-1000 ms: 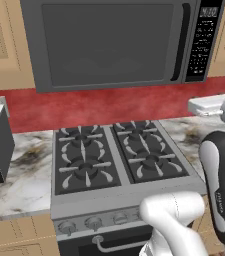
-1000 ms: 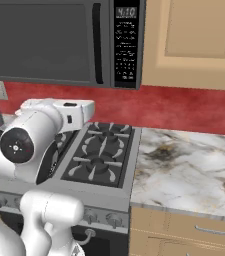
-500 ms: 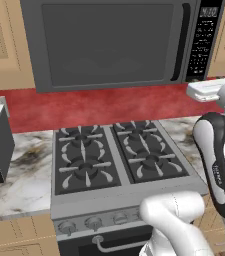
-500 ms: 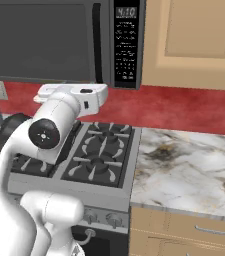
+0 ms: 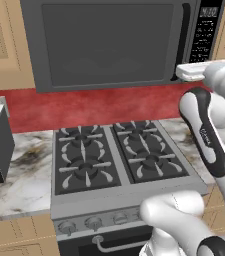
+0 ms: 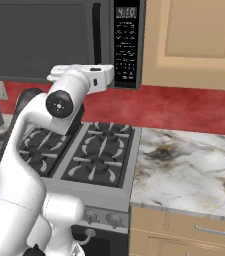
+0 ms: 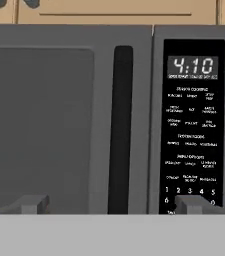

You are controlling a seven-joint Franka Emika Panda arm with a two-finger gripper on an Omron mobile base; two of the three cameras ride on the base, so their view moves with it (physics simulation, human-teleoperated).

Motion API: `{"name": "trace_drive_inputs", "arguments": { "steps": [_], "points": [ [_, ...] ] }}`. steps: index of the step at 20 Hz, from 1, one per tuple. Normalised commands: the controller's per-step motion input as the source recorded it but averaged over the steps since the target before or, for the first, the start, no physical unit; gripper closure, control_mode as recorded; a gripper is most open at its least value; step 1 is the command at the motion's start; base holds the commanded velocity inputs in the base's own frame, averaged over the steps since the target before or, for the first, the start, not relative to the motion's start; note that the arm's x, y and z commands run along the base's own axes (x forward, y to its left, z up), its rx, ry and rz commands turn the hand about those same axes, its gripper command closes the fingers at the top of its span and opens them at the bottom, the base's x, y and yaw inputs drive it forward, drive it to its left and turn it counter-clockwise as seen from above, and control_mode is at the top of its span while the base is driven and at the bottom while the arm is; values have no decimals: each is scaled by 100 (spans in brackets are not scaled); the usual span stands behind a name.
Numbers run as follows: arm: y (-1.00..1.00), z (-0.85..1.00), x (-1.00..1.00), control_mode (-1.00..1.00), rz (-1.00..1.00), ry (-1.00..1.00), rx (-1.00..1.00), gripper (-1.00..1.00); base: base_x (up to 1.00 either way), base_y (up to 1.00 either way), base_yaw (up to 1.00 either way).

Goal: The microwave is finished heating the shrimp and bell pepper. Take the bowl containing the food and place it on the dining counter.

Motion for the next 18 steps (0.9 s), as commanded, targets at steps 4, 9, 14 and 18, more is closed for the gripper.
{"name": "trace_drive_inputs", "arguments": {
  "steps": [4,9,14,18],
  "points": [
    [-4,16,71,-100,0,0,0,-100,0,0,0],
    [0,0,79,-100,0,0,0,-100,0,0,0],
    [0,0,80,-100,0,3,0,-100,0,0,0],
    [0,0,79,-100,0,6,0,-100,0,0,0]
  ]
}}
